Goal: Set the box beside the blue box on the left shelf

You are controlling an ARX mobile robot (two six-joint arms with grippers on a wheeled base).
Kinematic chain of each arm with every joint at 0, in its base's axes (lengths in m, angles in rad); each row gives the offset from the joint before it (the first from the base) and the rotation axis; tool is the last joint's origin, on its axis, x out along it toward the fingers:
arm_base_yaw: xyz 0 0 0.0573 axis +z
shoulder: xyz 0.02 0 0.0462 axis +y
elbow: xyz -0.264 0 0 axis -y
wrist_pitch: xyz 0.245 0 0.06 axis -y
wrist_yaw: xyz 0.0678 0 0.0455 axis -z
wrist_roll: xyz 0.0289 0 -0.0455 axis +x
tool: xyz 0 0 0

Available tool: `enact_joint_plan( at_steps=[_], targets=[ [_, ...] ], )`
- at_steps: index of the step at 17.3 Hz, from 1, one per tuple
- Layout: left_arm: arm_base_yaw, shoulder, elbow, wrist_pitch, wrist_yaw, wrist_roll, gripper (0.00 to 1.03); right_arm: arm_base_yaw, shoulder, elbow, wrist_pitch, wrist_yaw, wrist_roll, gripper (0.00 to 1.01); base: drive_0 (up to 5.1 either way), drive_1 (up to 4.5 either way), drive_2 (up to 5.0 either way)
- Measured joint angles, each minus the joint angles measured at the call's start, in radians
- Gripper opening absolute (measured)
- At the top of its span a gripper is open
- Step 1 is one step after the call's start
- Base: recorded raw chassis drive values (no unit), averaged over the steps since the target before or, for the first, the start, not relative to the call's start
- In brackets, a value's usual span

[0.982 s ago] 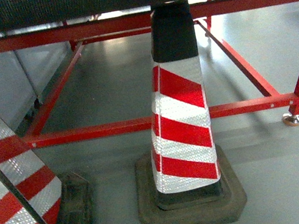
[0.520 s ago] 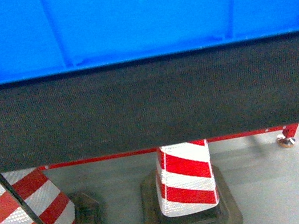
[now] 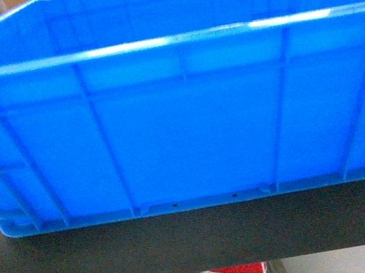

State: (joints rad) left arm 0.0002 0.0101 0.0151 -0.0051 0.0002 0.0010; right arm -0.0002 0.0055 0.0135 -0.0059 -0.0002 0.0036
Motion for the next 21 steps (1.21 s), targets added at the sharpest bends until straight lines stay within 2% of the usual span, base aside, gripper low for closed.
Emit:
enact_joint_plan(
  at_steps=[21],
  targets=[
    [0.000,0.000,0.000,0.001,-0.001,0.000,0.98,0.000,0.000,0.000,0.001,0.000,-0.001,0.98,0.0,0.00,0.0]
  ],
)
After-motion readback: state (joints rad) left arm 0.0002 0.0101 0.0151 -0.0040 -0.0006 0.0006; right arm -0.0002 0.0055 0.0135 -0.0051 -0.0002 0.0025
